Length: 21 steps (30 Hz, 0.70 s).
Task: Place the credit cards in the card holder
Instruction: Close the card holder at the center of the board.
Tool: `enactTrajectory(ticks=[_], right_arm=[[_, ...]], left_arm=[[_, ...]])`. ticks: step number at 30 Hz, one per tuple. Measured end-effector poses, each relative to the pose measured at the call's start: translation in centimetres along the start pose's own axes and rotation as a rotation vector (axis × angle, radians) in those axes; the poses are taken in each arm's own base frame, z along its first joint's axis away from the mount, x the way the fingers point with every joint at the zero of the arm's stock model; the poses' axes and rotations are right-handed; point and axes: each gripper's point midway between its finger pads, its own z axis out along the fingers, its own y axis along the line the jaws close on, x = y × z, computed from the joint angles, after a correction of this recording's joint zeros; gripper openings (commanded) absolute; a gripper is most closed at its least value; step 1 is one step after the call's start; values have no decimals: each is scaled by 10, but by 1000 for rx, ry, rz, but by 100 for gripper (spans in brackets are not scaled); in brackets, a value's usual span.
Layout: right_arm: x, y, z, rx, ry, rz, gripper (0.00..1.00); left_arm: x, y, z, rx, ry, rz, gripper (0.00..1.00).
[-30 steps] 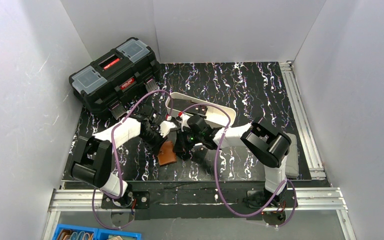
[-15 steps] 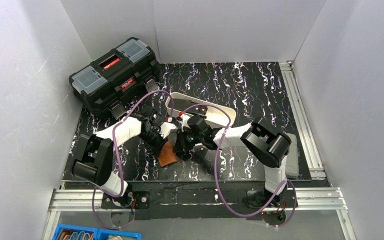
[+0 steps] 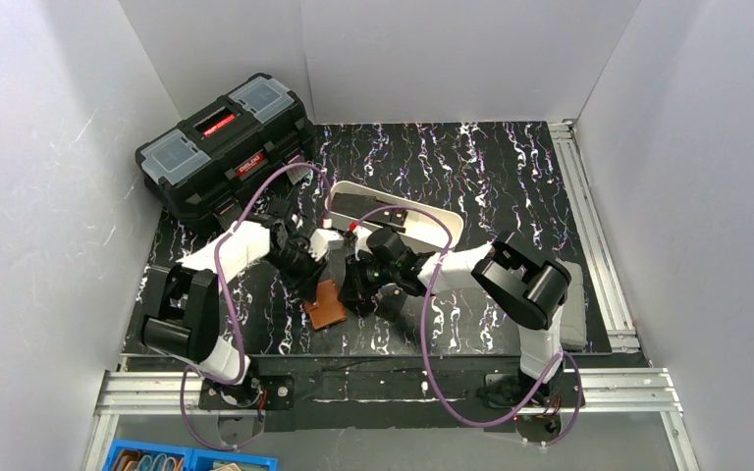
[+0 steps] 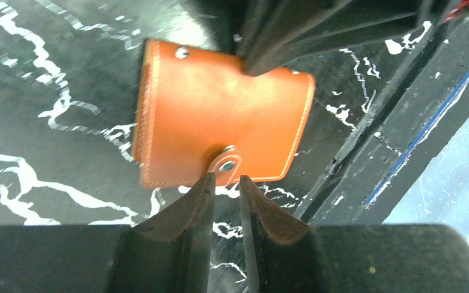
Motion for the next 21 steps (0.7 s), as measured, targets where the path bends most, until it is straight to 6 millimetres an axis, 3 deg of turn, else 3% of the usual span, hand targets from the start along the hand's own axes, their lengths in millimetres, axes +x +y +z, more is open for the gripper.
enactTrajectory(ticks=[6,9,11,16,21], right_arm=[[1,-1,0,1,0,0,19],[2,-3,-3,12,-10,-3,37],[7,-6,-9,27,-19,-13,43],[12,-1,-31,52,-60,-94,46],[12,9,-32,52,-81,-192,51]], left_arm=[[4,20,-14,-45,-30,-73,21],[4,20,-14,-47,-30,-84,21],[3,20,-14,-48,-32,-92,21],[3,21,-11,-59,-28,-104,24],[7,22,-8,-74,-14,-108,31]])
